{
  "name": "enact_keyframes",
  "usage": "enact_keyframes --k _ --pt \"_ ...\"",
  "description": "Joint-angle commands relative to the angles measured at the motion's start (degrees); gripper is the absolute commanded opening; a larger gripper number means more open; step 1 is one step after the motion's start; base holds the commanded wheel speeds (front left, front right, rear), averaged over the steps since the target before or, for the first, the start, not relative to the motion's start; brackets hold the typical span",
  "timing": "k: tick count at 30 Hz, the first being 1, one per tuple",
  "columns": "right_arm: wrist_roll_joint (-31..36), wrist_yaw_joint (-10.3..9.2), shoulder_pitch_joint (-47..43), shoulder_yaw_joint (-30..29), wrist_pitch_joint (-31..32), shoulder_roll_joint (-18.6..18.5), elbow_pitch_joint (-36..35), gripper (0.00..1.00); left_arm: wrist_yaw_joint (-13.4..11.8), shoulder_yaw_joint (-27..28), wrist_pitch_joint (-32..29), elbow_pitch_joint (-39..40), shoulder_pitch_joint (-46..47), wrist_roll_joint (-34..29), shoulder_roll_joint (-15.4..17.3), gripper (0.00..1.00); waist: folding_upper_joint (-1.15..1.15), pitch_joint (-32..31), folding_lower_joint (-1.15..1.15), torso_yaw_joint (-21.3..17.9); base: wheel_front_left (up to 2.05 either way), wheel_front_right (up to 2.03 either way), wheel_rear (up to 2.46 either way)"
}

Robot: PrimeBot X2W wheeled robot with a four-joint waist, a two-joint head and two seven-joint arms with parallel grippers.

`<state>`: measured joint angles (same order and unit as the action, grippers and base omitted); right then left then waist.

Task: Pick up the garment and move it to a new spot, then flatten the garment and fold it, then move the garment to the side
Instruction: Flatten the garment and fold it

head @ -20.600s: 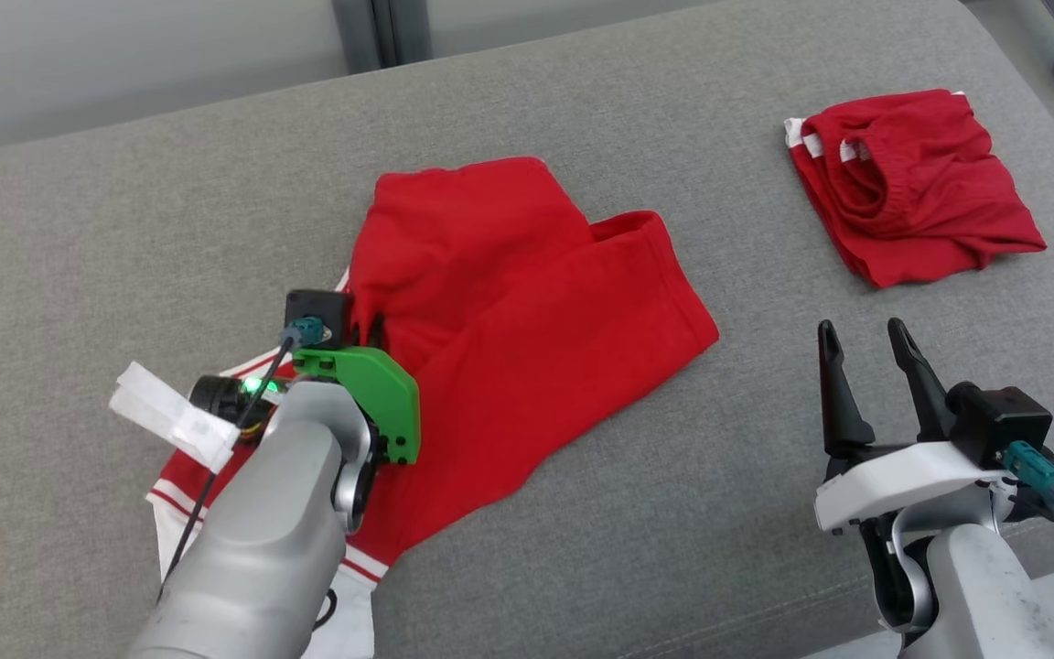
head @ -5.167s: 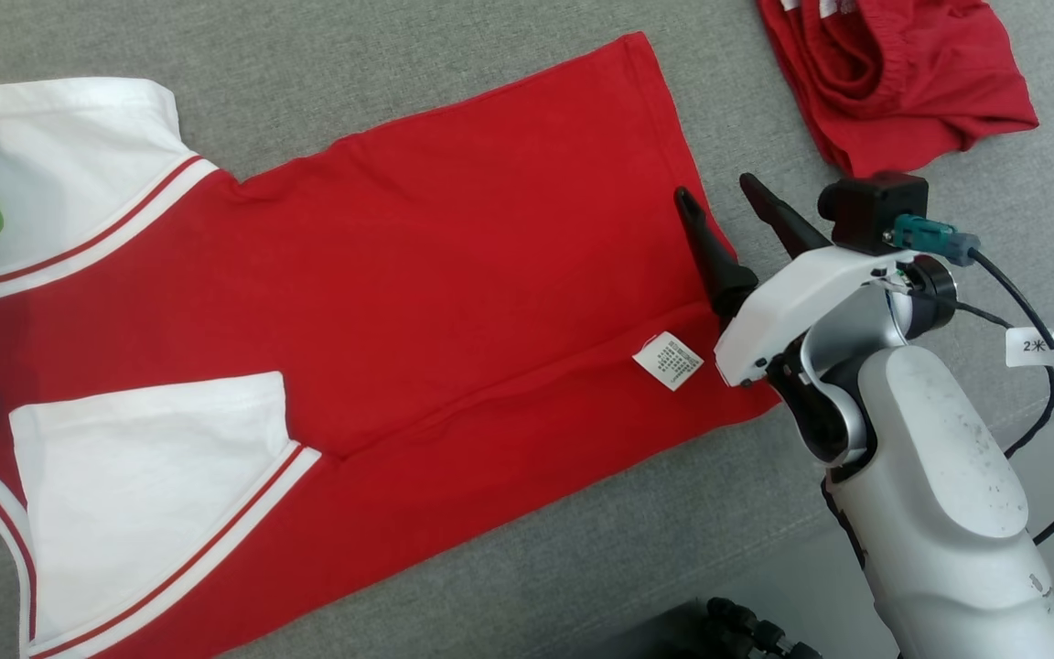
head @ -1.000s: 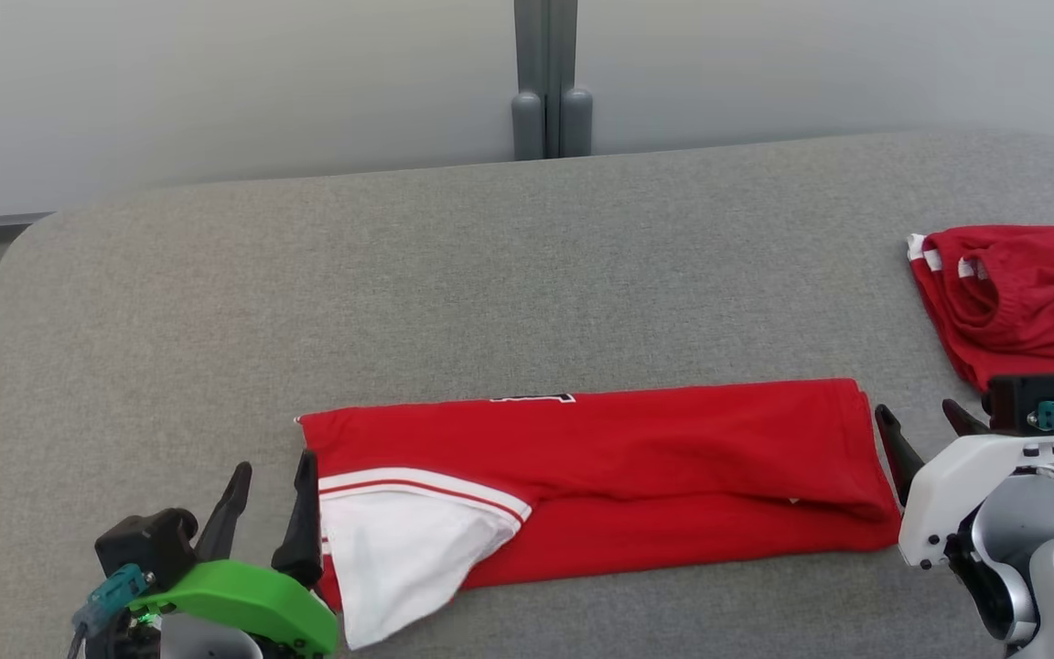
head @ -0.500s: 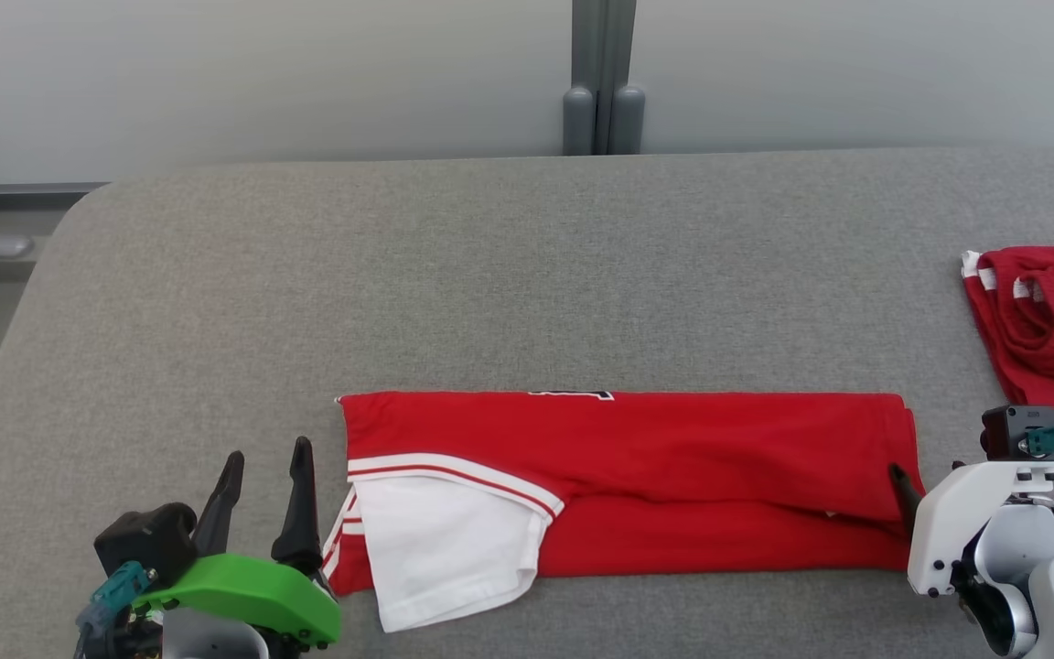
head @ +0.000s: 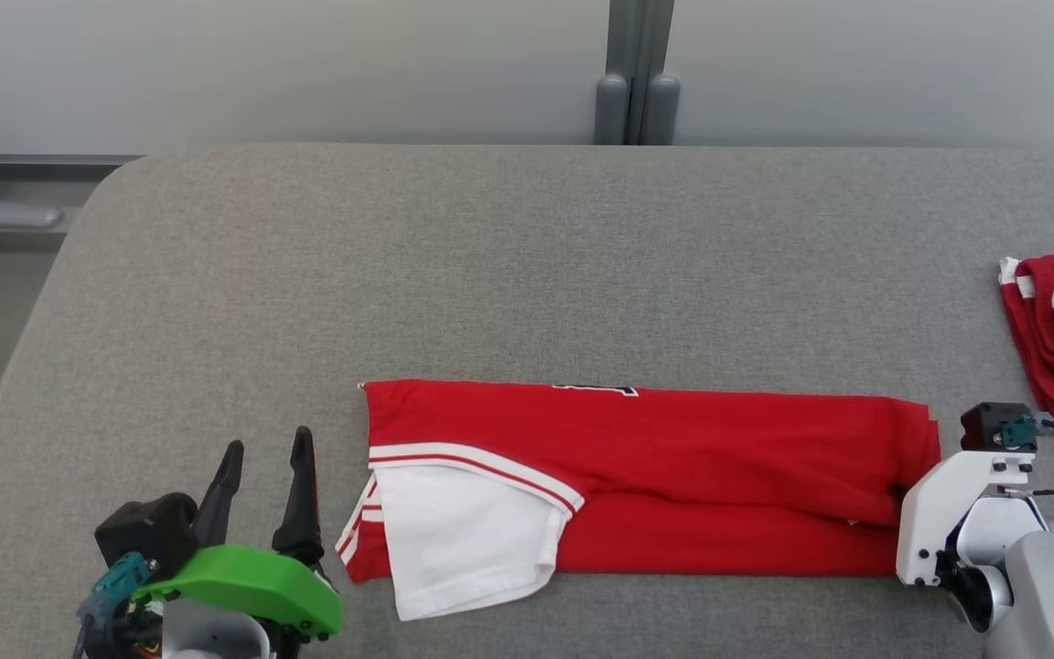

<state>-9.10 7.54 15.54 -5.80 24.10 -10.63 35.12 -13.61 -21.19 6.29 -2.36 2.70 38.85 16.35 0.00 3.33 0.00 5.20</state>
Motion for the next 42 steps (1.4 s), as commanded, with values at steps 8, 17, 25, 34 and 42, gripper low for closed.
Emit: enact_keyframes --k 8,17,25,34,42 --pt "-1.54 -0.15 3.44 -0.88 -2.8 -2.18 2.96 0.0 -0.64 0.06 0.23 0.15 -0.18 0.04 0.39 1.0 0.0 -1.11 0.0 -1.91 0.0 0.0 0.0" --pt "-3.78 -0.11 1.89 -1.24 -1.17 -7.44 -3.86 0.0 -0.88 -0.21 0.86 -0.19 -1.18 0.41 -0.18 1.0 0.0 -1.28 0.0 -4.93 0.0 0.0 0.0" --pt "-11.48 -0.09 -1.02 6.54 1.9 -4.71 -16.93 0.0 -0.64 -0.6 0.79 -0.7 -0.38 0.59 -0.37 1.0 0.0 -1.55 0.0 -5.82 0.0 0.0 0.0" --pt "-20.05 -0.08 -4.2 18.08 5.51 -1.15 -30.81 0.0 -0.43 -0.89 0.64 -1.17 0.28 0.82 -0.06 1.0 0.0 -2.81 0.0 -2.42 0.0 0.0 0.0" --pt "-22.29 -0.07 -3.21 25.78 4.97 4.13 -28.04 0.0 -0.17 -1.58 0.56 -1.24 0.94 0.81 -0.33 1.0 0.0 -2.68 0.0 2.26 0.0 0.0 0.0"
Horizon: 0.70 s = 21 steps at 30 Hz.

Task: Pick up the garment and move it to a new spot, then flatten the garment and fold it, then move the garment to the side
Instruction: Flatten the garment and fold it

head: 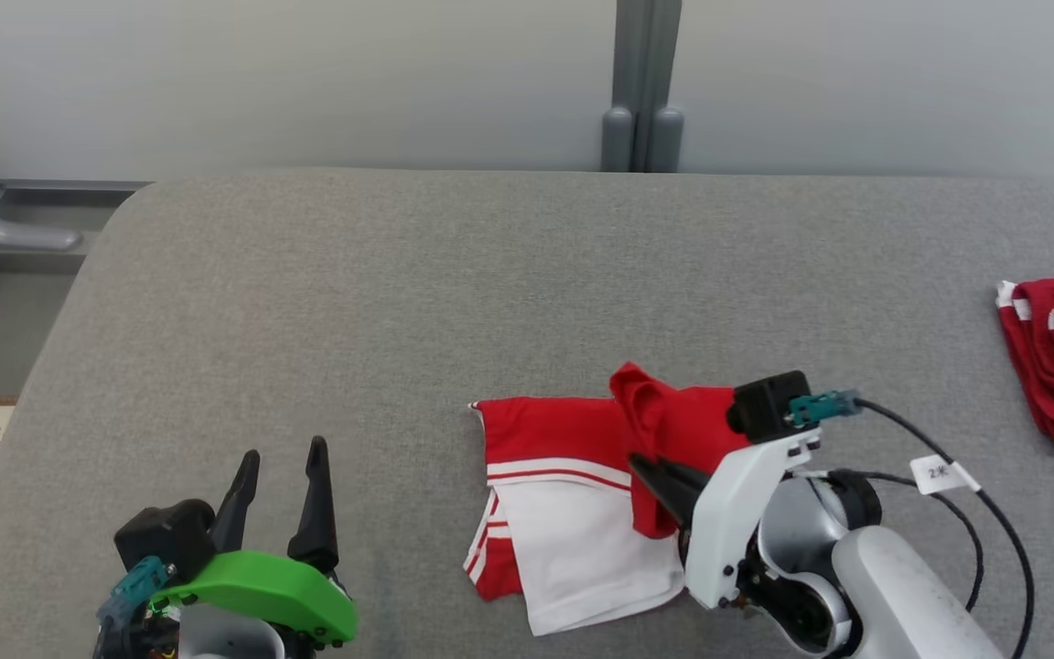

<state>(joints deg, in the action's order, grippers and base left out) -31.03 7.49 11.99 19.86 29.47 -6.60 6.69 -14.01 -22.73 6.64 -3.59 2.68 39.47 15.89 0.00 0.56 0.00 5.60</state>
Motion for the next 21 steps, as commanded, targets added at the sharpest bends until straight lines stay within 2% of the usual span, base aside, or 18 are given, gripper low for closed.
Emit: enact_keyframes --k 1,7,13,14,15,16,21 --pt "-0.37 -0.01 0.77 0.84 -0.62 0.53 1.34 0.0 0.25 -0.13 0.26 -0.07 1.02 0.19 0.09 1.0 0.0 0.17 0.0 2.31 0.0 0.0 0.0" --pt "-1.01 -0.01 3.53 3.28 -3.46 2.8 8.74 0.0 0.72 -0.67 0.43 -0.75 1.84 0.19 -0.41 1.0 0.0 0.81 0.0 5.44 0.0 0.0 0.0" --pt "-2.15 -0.01 7.42 4.63 -7.44 3.57 16.75 0.0 1.06 -1.3 0.69 -1.58 2.25 0.19 -0.91 1.0 0.0 0.97 0.0 7.14 0.0 0.0 0.0" --pt "-2.98 -0.01 7.94 5.24 -8.25 3.63 17.44 0.29 1.13 -1.39 0.72 -1.69 2.34 0.18 -0.97 1.0 0.0 0.93 0.0 7.29 0.0 0.0 0.0" --pt "-4.3 -0.01 8.4 6.62 -9.01 3.69 18.17 0.87 1.13 -1.51 0.75 -1.84 2.42 0.18 -1.03 1.0 0.0 0.84 0.0 7.43 0.0 0.0 0.0" --pt "-5.68 -0.01 8.69 7.77 -9.45 3.71 18.56 1.0 1.14 -1.58 0.76 -1.98 2.46 0.18 -1.04 1.0 0.0 0.75 0.0 7.48 0.0 0.0 0.0" --pt "-12.77 -0.01 10.81 10.21 -13.29 3.51 20.06 1.0 1.36 -1.69 1.09 -2.54 1.71 0.59 -1.17 1.0 0.0 -0.37 0.0 6.45 0.0 0.0 0.0"
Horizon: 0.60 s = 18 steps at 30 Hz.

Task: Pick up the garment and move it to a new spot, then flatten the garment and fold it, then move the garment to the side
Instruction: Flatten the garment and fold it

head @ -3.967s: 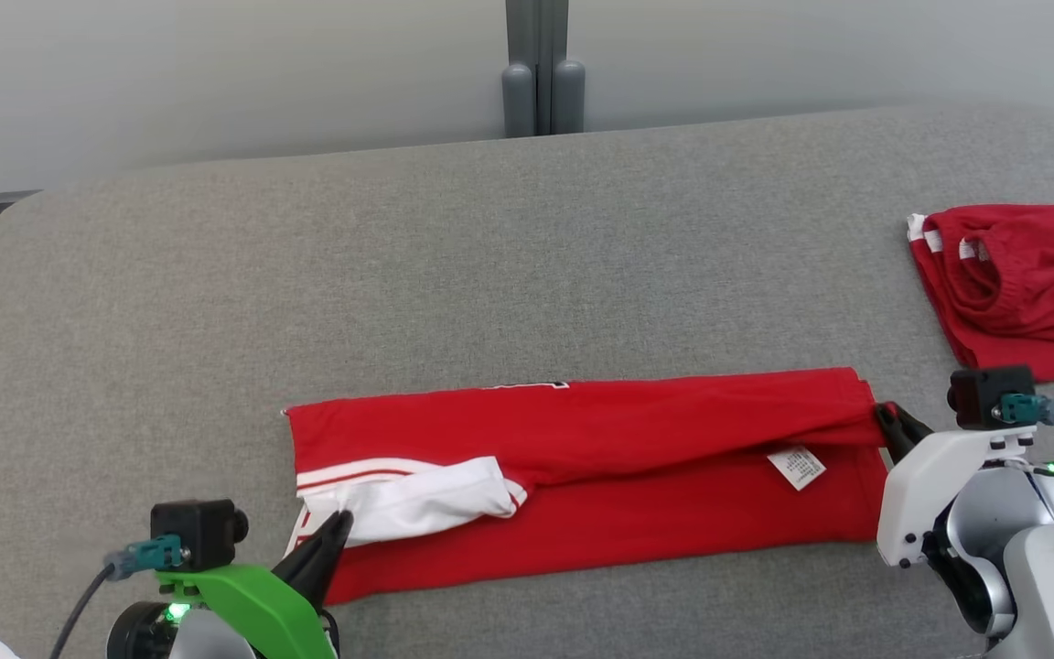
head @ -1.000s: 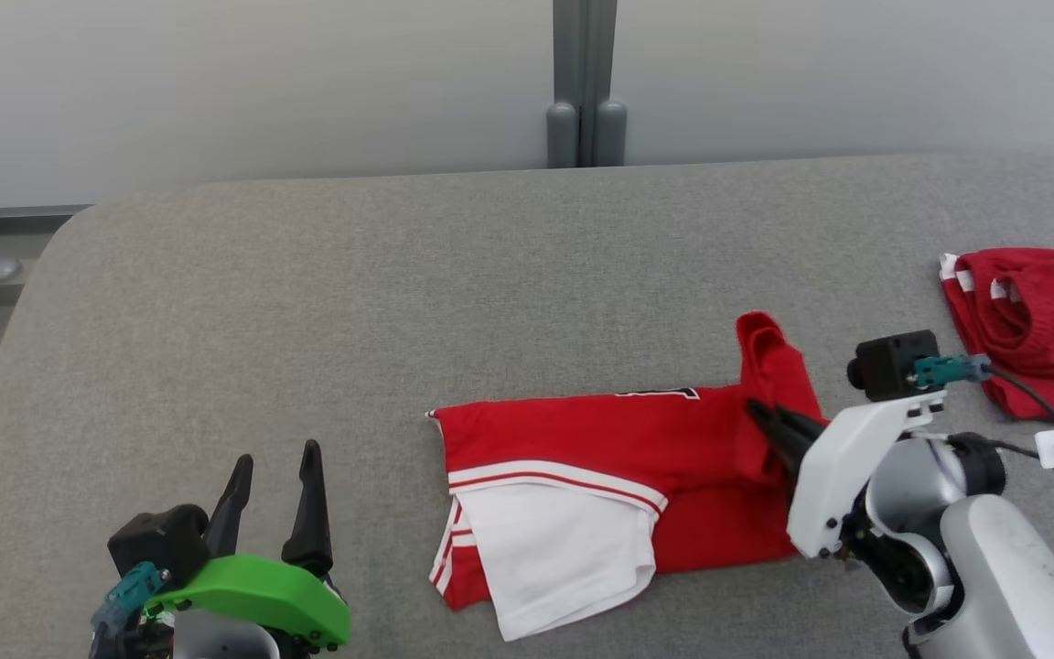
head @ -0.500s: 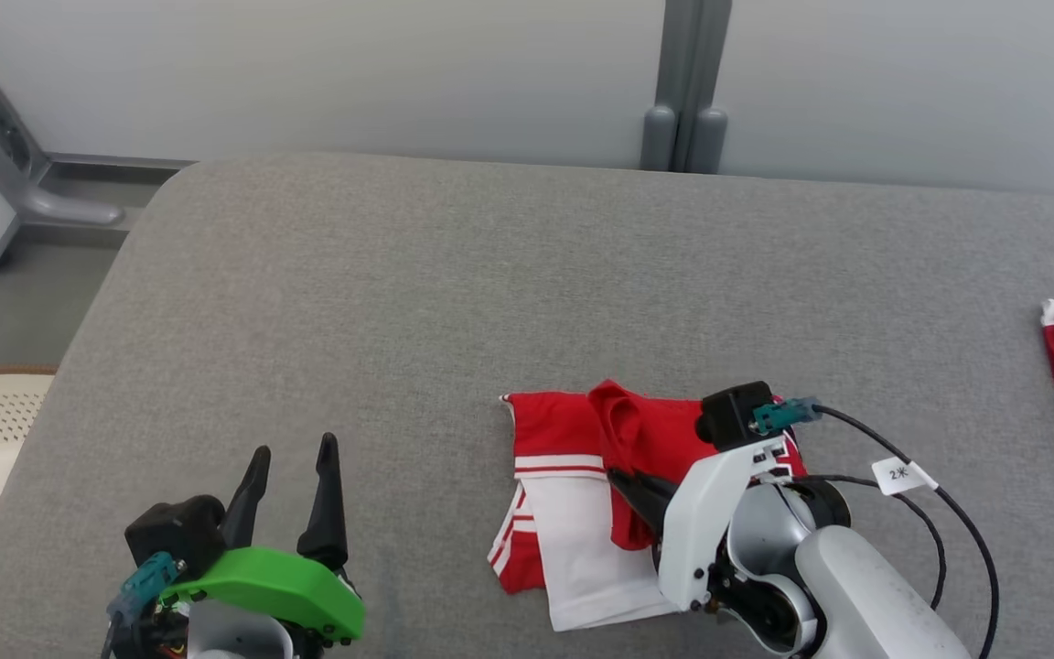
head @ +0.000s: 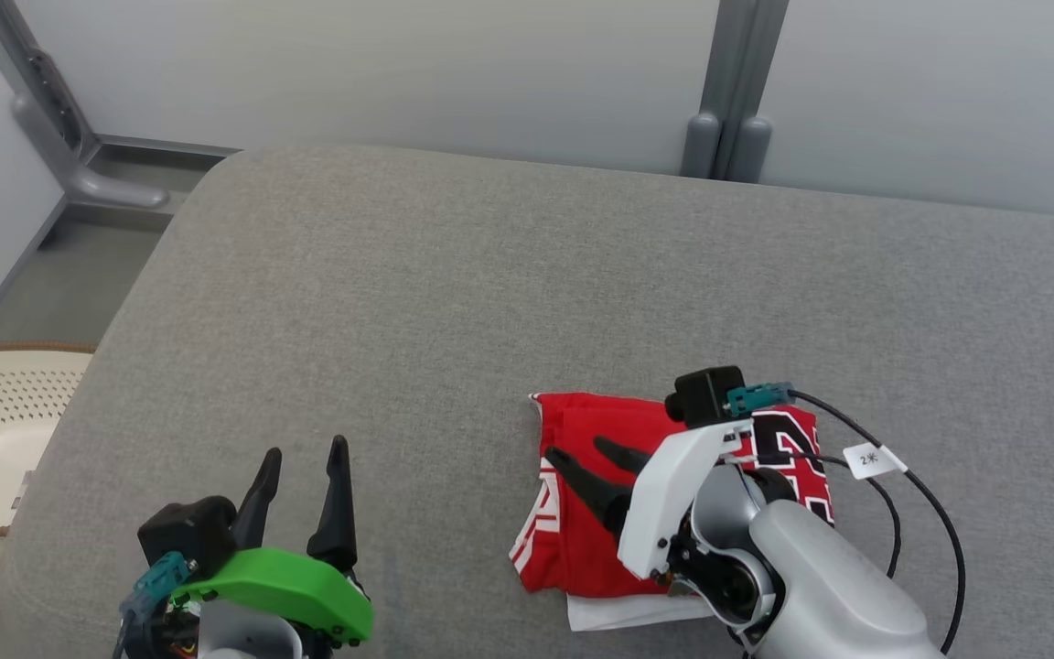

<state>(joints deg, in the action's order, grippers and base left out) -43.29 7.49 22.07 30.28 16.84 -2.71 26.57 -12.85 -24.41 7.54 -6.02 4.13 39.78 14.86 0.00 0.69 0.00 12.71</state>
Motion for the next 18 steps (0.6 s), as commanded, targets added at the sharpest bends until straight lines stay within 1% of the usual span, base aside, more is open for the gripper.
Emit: enact_keyframes --k 1,5,7,12,14,18 --pt "-0.79 -0.01 1.06 -0.3 -1.66 -0.38 0.39 1.0 0.24 -0.05 0.24 -0.18 0.18 0.28 -0.06 1.0 0.0 -0.66 0.0 -0.97 0.0 0.0 0.0" --pt "0.98 -0.01 2.84 -2.72 -6.79 -0.34 1.65 1.0 0.55 -0.39 0.56 -0.18 0.44 -0.12 0.31 1.0 0.0 -1.38 0.0 -2.88 0.0 0.0 0.0" --pt "4.12 -0.01 3.25 -4.9 -9.35 -0.35 2.53 1.0 0.67 -0.63 0.66 -0.11 0.96 -0.36 0.18 1.0 0.0 -1.71 0.0 -3.95 0.0 0.0 0.0" --pt "14.6 -0.01 2.33 -10.89 -14.71 -1.41 3.13 1.0 0.92 -1.3 1.26 -0.37 2.09 -1.04 -0.48 1.0 0.0 -2.46 0.0 -7.15 0.0 0.0 0.0" --pt "18.13 -0.01 1.11 -12.98 -16.05 -1.59 2.23 1.0 1.1 -1.59 1.67 -0.65 2.57 -1.27 -0.7 1.0 0.0 -2.71 0.0 -8.48 0.0 0.0 0.0" --pt "23.09 -0.01 -2.04 -17.08 -18.0 -1.37 -0.66 1.0 1.12 -1.75 2.66 -1.6 3.23 -1.25 -1.48 1.0 0.0 -3.11 0.0 -10.86 0.0 0.0 0.0"
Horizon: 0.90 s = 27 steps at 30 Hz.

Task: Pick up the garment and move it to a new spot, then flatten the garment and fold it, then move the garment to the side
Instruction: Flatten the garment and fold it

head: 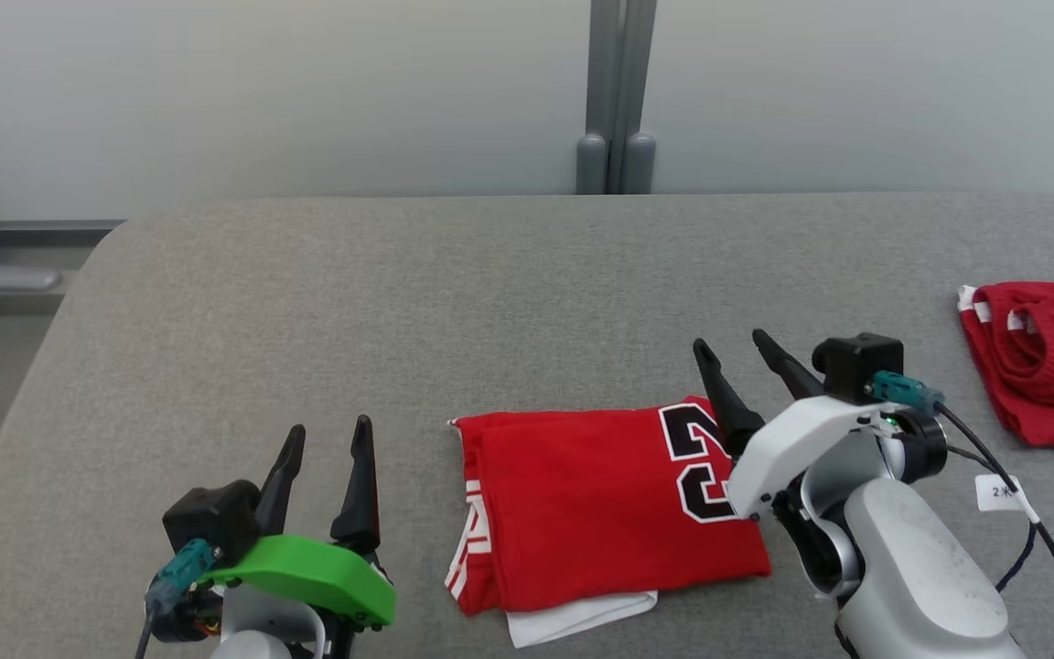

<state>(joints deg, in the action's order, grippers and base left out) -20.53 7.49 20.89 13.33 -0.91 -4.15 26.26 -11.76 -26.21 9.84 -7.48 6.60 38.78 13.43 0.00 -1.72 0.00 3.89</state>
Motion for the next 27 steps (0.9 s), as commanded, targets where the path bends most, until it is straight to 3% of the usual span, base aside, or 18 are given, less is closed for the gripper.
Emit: enact_keyframes --k 1,14,27 --pt "1.13 -0.01 -1.83 -0.88 -0.55 0.21 -1.09 1.0 -0.05 0.12 0.61 -0.4 0.87 -0.28 -0.23 1.0 0.0 -0.78 0.0 -2.45 0.0 0.0 0.0" --pt "11.86 -0.01 -16.26 -8.61 -1.11 1.1 -13.64 1.0 -0.56 1.76 4.3 -2.63 -3.31 -1.16 -0.25 1.0 0.0 -1.51 0.0 -4.43 0.0 0.0 0.0" --pt "8.89 -0.01 -22.17 -12.29 0.32 1.2 -21.91 1.0 -1.73 3.05 4.9 -0.41 -6.74 -1.99 0.62 1.0 0.0 -2.02 0.0 -3.58 0.0 0.0 0.0"
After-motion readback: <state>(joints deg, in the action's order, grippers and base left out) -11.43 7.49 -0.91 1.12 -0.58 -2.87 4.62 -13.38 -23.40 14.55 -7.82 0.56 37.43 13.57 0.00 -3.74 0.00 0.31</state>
